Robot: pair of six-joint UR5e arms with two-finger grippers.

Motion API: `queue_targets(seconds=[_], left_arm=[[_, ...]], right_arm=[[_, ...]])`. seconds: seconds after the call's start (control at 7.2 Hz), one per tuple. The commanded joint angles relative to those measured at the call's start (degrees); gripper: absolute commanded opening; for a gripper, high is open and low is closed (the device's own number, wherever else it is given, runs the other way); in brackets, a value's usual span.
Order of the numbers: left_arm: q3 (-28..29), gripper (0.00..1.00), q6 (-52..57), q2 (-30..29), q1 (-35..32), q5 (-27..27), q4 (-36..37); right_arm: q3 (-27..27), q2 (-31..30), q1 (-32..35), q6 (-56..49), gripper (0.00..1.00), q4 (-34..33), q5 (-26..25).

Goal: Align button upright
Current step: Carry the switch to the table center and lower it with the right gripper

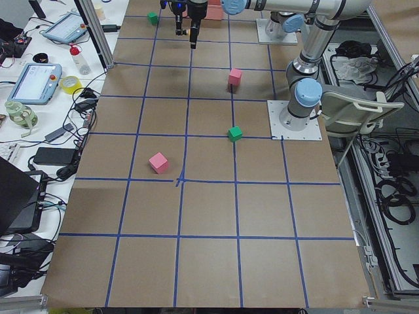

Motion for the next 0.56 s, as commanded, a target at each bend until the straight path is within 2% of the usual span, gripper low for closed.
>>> queue_targets(seconds=[0.0,0.42], left_arm=[[0.0,1.00,0.0,0.0,0.0,0.0,-0.1],[0.0,1.00,0.0,0.0,0.0,-0.1,-0.1]], right_arm=[[0.1,5.0,7.1,6.3,0.00,-5.6,-0.6],[2.9,6.1,8.1,6.8,0.00,-7.0,-0.6]])
